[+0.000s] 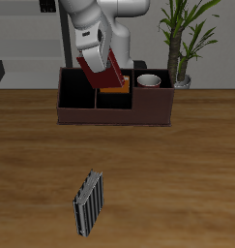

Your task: Place the red mug into the back desk caddy's right compartment and place the orange book into the back desk caddy's back compartment and place the red book into the back desk caddy's front compartment

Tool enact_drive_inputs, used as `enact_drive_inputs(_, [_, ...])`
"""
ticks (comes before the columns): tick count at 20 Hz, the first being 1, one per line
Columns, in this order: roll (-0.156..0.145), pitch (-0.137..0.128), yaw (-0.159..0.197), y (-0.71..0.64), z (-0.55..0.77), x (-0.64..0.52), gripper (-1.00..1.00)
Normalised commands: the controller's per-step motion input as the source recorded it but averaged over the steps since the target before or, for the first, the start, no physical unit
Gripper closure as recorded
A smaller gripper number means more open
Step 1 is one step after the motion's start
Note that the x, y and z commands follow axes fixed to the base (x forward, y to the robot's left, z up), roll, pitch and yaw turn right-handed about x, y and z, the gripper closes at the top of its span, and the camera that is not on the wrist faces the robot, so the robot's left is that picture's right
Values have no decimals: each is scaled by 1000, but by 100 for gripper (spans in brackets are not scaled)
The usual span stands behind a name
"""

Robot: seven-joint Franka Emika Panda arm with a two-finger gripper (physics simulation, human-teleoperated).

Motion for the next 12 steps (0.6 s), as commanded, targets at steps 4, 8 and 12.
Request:
enact_drive_inputs(4, [-156, -84, -449, -737, 684, -180, 100])
enact_drive_inputs(8, [-47, -11, -525, -368, 398, -160, 100])
enact_drive_inputs(12, [-64, 36, -337, -99, 219, -50, 100])
